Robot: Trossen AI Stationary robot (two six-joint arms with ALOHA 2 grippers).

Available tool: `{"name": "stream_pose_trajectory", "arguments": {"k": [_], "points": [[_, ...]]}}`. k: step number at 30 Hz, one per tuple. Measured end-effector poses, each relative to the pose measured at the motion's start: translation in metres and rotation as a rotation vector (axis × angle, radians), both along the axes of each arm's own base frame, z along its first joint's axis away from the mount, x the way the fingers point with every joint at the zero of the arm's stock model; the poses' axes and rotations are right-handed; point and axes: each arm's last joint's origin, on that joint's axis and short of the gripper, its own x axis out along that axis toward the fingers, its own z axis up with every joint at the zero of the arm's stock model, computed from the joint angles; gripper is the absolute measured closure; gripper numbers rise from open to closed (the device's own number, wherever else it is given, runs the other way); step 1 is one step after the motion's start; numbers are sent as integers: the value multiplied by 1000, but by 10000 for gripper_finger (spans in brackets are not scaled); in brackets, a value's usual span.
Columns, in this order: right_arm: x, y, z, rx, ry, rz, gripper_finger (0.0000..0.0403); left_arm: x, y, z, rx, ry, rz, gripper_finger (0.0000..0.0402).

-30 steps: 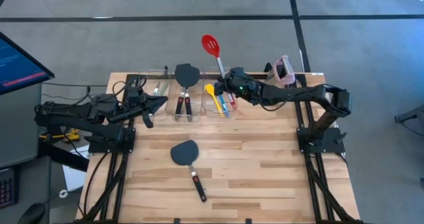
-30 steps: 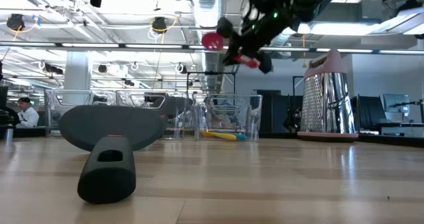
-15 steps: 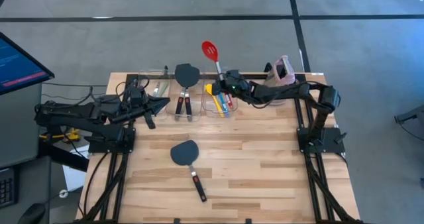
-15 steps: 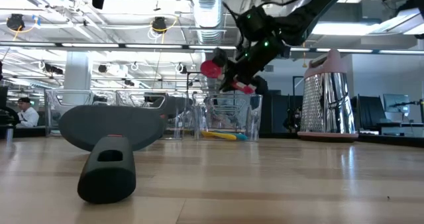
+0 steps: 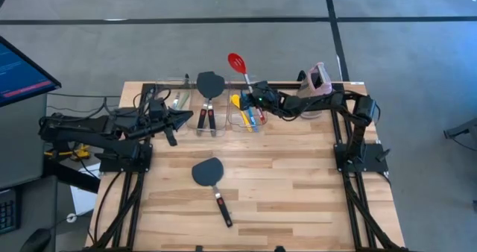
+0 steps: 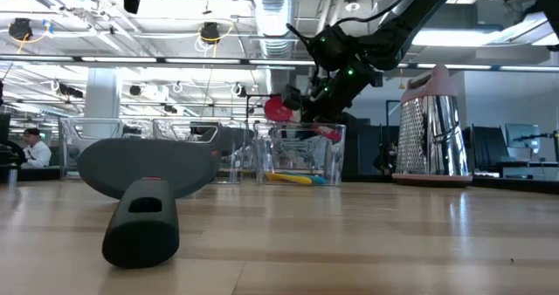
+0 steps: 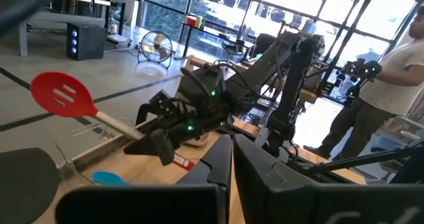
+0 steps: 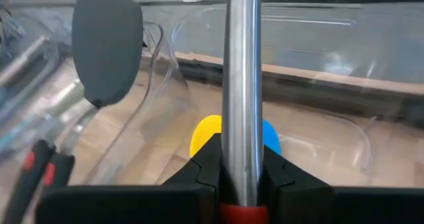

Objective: Pick & Place Kitchen Items
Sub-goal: Put the red slotted spoon into the right transparent bin, then put the black spatula into the middle transparent bin

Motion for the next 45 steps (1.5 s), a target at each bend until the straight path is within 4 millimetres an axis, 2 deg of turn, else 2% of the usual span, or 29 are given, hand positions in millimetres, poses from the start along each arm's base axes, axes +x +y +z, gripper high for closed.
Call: {"name": "stream_pose_trajectory", "arguments": {"k": [2, 8, 15, 23, 27, 30, 35, 40, 45], "points": [[-1, -2, 0, -25, 27, 19, 365, 1, 0, -1, 0, 6, 0, 396], [-1, -2, 0, -41, 43, 31, 309, 4, 0, -2, -5, 14, 0, 396], [1, -2, 3, -45, 16, 42, 262, 4, 0, -3, -21, 10, 1, 396], [5, -2, 13, -57, -47, 184, 210, 4, 0, -3, -22, 9, 0, 396], [7, -3, 40, -107, -88, 263, 204, 4, 0, -3, -22, 9, 0, 396], [3, -4, 68, -182, -85, 295, 210, 4, 0, -3, -22, 10, 0, 396], [-20, 5, 119, -304, -47, 345, 226, 4, -1, -3, -23, 11, -12, 396], [-54, 26, 162, -317, -73, 373, 241, 4, -1, -3, -23, 13, -33, 396], [-83, 60, 193, -286, -135, 432, 254, 4, -1, -3, -23, 13, -33, 396]]}}
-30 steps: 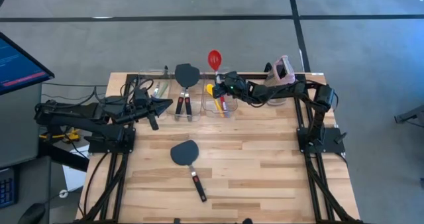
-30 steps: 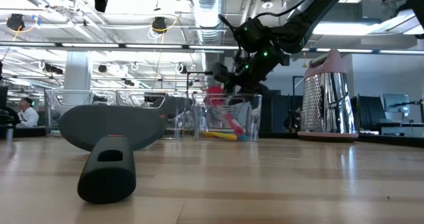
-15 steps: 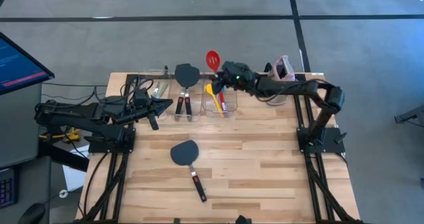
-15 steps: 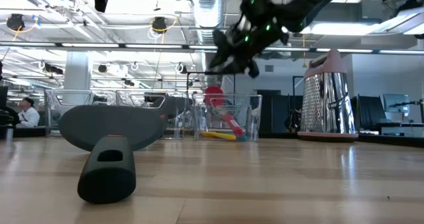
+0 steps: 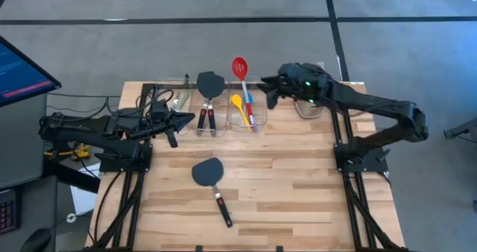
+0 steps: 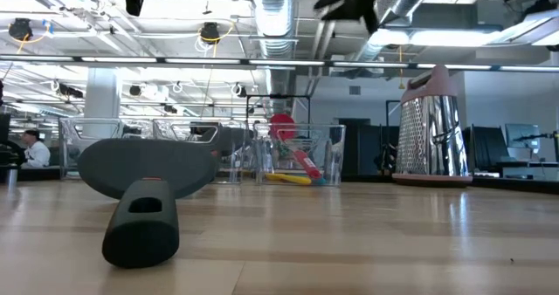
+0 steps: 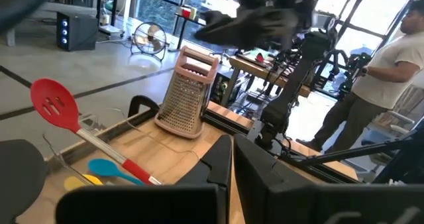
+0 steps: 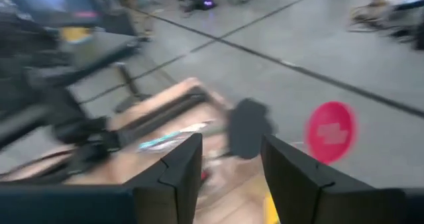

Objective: Pick & Place Kitchen Items
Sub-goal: Put the black spatula into the middle transparent bin

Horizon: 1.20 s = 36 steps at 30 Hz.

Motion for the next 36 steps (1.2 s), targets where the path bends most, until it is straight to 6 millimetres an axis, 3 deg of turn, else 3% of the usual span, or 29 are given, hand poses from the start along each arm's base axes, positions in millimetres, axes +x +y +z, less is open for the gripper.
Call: {"name": "stream_pose_trajectory", "arguments": {"k": [7, 11, 17, 27, 36], "points": [[-23, 50, 25, 36, -65, 200, 268, 0, 0, 0, 0, 0, -2, 396], [-25, 77, 28, 35, -72, 311, 275, 1, -3, 0, -18, 0, -90, 396], [-18, 106, 23, 39, -49, 426, 283, 1, -8, -7, -187, 28, -265, 398], [0, 129, 5, 51, 29, 503, 284, -8, -17, -38, -479, 351, -389, 399], [11, 134, -6, 113, 52, 494, 285, -16, -37, -45, -449, 459, -491, 399]]}}
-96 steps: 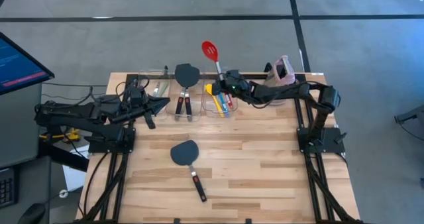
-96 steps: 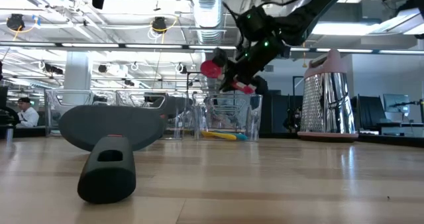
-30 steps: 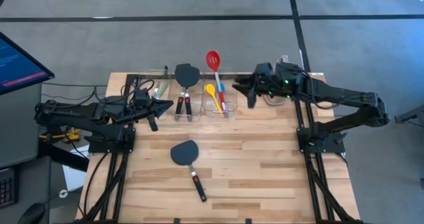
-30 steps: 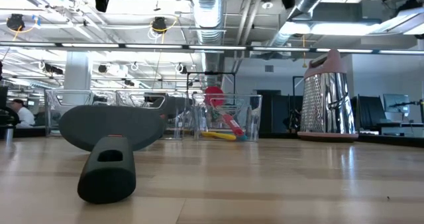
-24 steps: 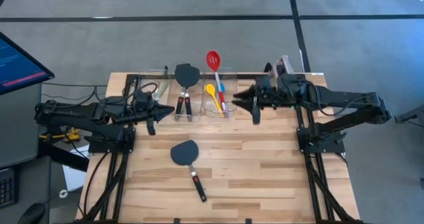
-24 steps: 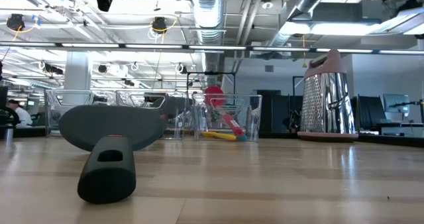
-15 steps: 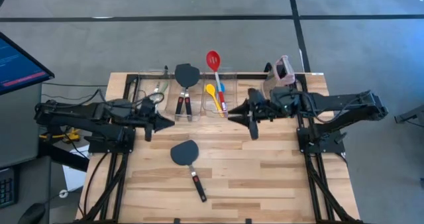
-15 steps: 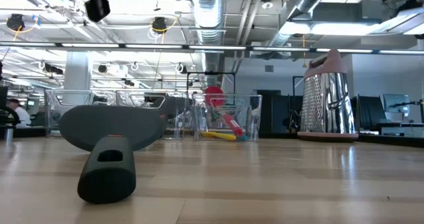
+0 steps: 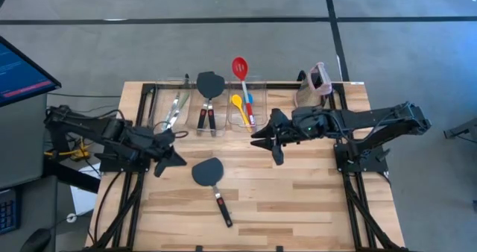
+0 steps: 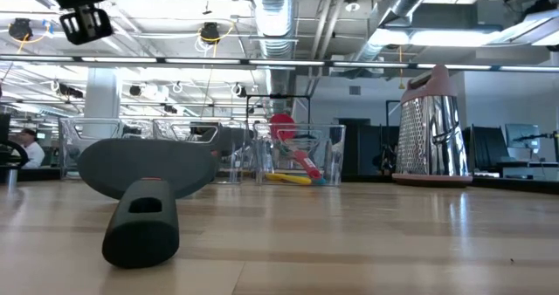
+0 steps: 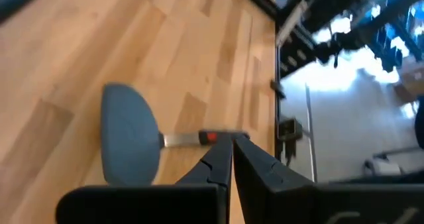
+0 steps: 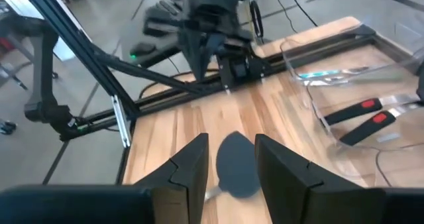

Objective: Pick & Place Kitchen Items
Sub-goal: Put the black spatula into the middle transparent bin

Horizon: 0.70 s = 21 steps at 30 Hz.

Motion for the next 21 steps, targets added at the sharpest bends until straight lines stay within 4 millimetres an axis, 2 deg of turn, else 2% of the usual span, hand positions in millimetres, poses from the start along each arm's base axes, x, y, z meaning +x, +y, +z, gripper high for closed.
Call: {"name": "stream_pose_trajectory", "arguments": {"k": [4, 8, 12, 21], "points": [[0, 0, 1, 3, -8, -1, 285, -2, -7, -10, -27, 47, -26, 399], [1, 0, 3, 6, -31, -1, 285, -4, -11, -41, -69, 142, 49, 399], [1, 0, 5, 6, -49, 0, 285, -4, -12, -70, -73, 151, 93, 399], [1, 0, 5, 6, -51, 0, 285, -9, -10, -112, -62, 181, 95, 399]]}}
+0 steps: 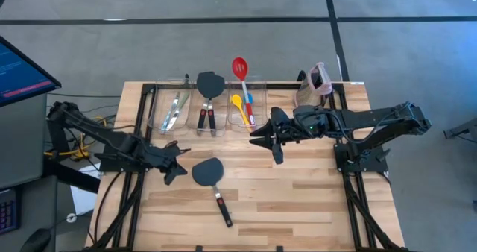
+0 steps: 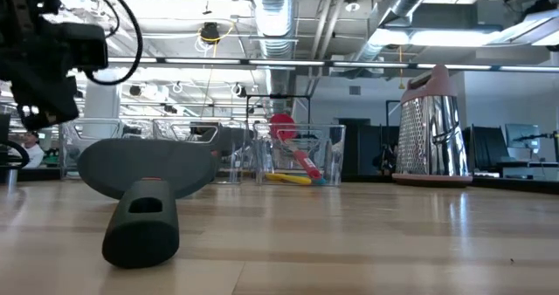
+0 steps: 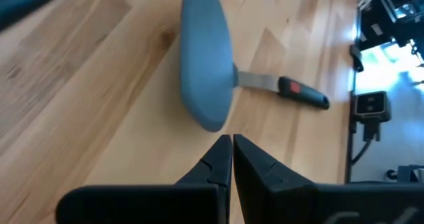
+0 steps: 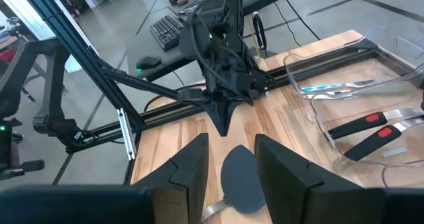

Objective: Pick & Place Kitchen Items
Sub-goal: Put the black spatula into the middle transparent bin

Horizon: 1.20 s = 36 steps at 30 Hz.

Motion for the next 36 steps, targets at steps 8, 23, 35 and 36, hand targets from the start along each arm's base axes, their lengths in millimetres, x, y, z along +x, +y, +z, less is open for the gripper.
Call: {"name": "stream_pose_trajectory", "arguments": {"k": [8, 23, 35, 36], "points": [[0, 0, 0, 0, 0, -2, 285, -1, 1, -11, 9, -23, 22, 398], [0, 0, 0, 0, 0, -2, 285, 2, 2, -17, -6, 32, 103, 278], [0, -1, 0, -1, 0, -2, 285, 16, -3, -34, -4, 109, 179, 198], [0, 0, 0, 0, 0, -2, 285, 18, -3, -36, -4, 109, 179, 198]]}}
